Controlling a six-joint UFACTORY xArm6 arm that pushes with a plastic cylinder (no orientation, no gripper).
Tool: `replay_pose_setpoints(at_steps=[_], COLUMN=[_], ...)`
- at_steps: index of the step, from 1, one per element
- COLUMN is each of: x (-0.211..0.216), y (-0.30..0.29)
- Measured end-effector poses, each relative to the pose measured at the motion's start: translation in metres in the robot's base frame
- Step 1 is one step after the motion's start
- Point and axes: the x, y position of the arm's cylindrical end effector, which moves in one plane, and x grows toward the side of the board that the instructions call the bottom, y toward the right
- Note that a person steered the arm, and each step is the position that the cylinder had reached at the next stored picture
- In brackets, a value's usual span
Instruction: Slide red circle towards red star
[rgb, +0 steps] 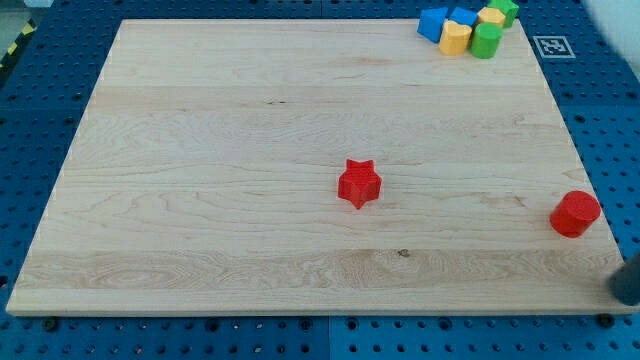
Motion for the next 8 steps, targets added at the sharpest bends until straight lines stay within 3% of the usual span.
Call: replay_pose_setpoints(at_steps=[1, 2, 4, 5, 6, 7, 8], x=[-0.015, -0.062, -0.106, -0.105, -0.080, -0.069, -0.084], y=[0.037, 0.036, -0.073, -0.072, -0.028, -0.072, -0.105])
